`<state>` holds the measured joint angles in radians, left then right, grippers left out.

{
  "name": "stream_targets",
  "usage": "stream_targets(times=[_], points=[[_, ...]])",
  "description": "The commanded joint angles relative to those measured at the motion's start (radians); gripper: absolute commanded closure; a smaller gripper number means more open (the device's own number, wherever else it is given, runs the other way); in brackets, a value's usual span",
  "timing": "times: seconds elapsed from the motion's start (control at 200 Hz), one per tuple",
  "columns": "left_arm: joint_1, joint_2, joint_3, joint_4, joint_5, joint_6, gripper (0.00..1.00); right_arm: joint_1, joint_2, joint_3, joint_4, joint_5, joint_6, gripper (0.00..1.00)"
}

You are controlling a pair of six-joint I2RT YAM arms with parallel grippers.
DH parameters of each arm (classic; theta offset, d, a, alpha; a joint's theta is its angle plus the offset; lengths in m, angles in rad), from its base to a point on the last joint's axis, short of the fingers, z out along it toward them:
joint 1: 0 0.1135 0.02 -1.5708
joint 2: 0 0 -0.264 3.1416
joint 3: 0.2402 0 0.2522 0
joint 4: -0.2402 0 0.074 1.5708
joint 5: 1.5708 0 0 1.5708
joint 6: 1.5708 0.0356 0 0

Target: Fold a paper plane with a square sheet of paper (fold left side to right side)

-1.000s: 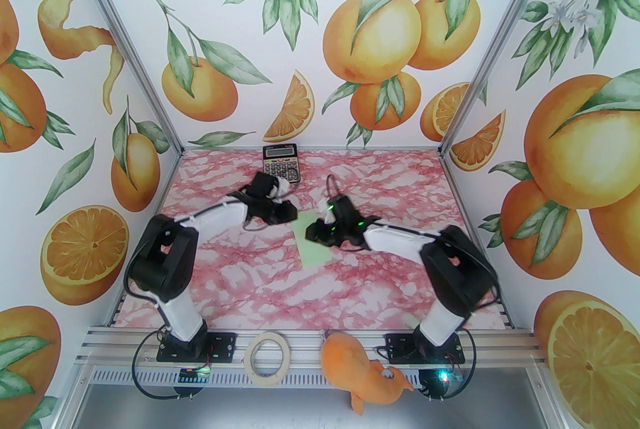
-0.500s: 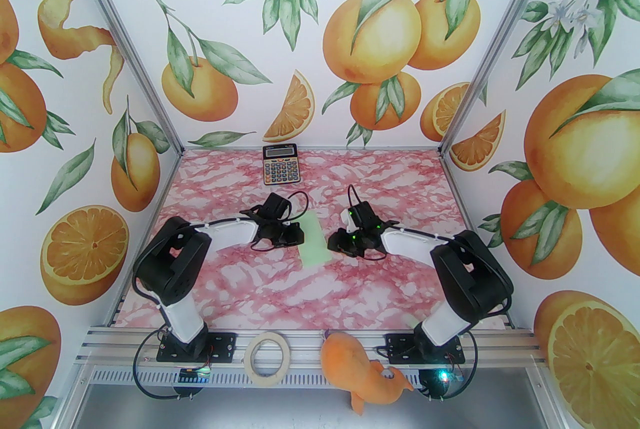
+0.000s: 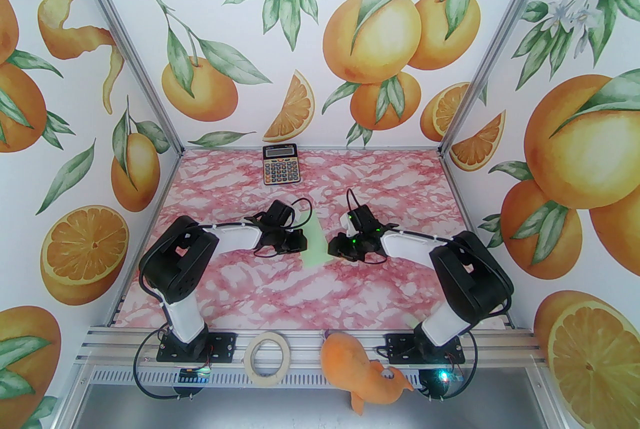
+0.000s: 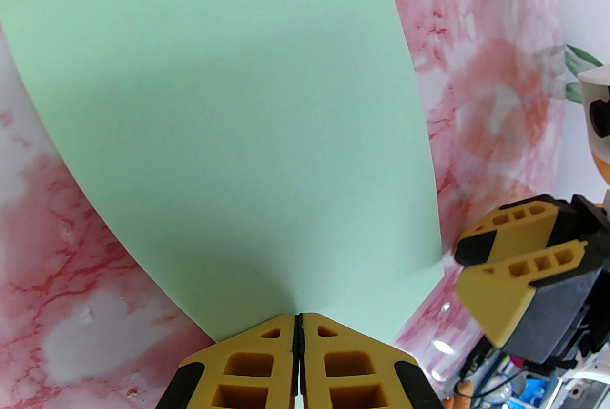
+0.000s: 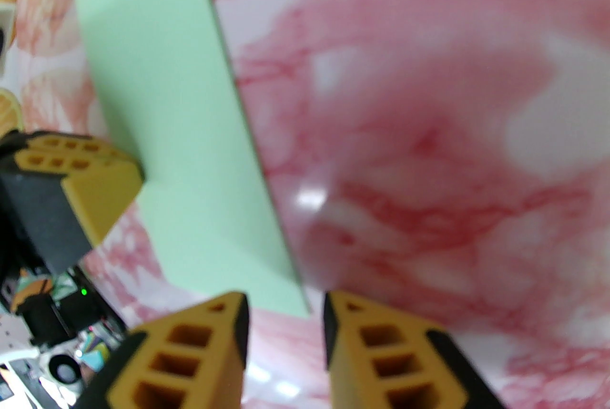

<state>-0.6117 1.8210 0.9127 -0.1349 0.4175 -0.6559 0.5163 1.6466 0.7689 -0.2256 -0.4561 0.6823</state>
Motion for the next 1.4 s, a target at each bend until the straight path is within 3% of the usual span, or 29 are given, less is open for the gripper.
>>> stream_targets(times=[0.0,0.255,0.545,0.836,1.061,1.391], points=[[-0.005,0.028,-0.017,-0.018,-0.019,-0.006,0.9,0.018,0.021,0.021,0.009,-0.021,0.003,0.68],[0.065,-0.004,0.099,-0.083,-0.019,0.057,0.88,0.019,0.021,0.02,0.005,-0.004,0.005,0.69],[0.172,0.126,0.282,-0.161,0.02,0.168,0.87,0.019,0.01,0.017,0.001,-0.001,0.006,0.69],[0.177,0.241,0.32,-0.155,0.024,0.176,0.88,0.016,-0.013,0.02,-0.02,0.014,0.007,0.67],[0.176,0.244,0.286,-0.146,0.023,0.182,0.88,-0.014,-0.06,0.016,-0.048,0.024,0.005,0.59],[0.173,0.244,0.284,-0.143,0.027,0.177,0.88,-0.008,-0.011,0.029,-0.005,-0.026,0.027,0.6]])
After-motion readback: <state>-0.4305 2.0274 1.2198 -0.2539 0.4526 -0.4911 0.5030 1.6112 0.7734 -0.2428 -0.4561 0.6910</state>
